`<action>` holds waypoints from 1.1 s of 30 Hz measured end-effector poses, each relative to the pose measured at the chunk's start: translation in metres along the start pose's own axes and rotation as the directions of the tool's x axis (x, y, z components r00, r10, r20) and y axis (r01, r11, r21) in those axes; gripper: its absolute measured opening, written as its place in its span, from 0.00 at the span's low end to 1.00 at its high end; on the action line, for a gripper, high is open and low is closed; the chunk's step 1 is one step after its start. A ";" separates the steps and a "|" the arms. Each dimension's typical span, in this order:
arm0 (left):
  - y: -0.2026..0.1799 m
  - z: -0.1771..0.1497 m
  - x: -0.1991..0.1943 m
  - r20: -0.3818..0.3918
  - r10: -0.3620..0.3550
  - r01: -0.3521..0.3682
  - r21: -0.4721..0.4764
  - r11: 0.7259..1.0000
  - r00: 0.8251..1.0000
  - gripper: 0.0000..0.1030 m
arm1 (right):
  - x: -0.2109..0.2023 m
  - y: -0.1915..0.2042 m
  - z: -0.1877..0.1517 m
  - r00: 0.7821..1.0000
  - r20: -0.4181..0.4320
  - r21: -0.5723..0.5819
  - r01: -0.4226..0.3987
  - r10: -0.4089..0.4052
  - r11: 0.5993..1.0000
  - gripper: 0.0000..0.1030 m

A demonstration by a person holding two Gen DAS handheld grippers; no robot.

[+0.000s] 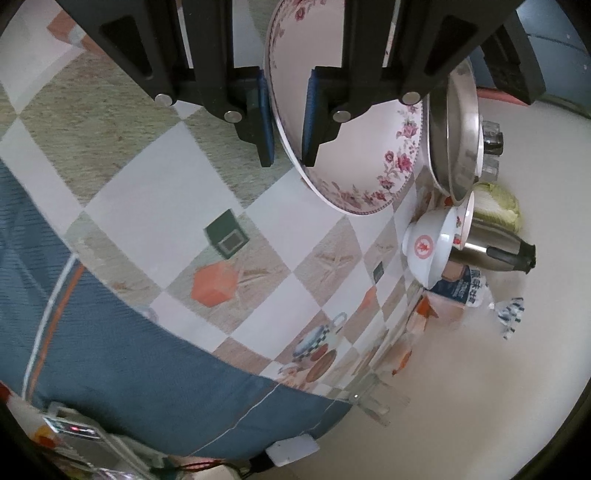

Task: Organize plates and bowls

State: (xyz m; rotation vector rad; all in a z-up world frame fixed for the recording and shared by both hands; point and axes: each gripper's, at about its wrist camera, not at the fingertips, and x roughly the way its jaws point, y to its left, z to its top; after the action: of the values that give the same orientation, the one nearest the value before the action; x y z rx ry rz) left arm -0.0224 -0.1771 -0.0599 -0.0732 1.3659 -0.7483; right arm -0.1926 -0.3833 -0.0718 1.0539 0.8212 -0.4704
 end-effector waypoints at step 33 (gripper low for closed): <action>-0.030 0.015 -0.065 0.150 -0.107 0.082 0.160 0.984 0.983 0.22 | -0.060 0.031 0.004 0.983 0.178 -0.098 -0.032 0.049 0.995 0.16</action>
State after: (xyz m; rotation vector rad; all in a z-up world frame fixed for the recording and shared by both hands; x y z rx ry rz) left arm -0.0227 -0.1718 0.0134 -0.0753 1.1564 -0.9061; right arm -0.2074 -0.3756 -0.0060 0.9243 0.6541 -0.4798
